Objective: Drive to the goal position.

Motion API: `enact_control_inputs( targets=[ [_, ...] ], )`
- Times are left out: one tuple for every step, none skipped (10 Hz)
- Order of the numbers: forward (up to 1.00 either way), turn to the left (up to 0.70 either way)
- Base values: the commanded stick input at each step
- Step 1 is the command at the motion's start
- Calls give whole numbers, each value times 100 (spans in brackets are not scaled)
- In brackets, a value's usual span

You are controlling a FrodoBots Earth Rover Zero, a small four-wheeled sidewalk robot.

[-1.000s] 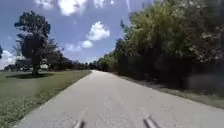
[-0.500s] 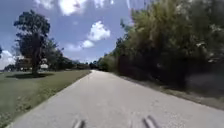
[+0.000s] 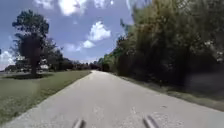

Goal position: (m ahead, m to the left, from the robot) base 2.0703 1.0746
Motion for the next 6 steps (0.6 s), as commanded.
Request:
enact_control_inputs(
  targets=[
    [50, 0],
    [50, 0],
    [50, 12],
    [50, 47],
    [50, 31],
    [50, 14]
  ],
)
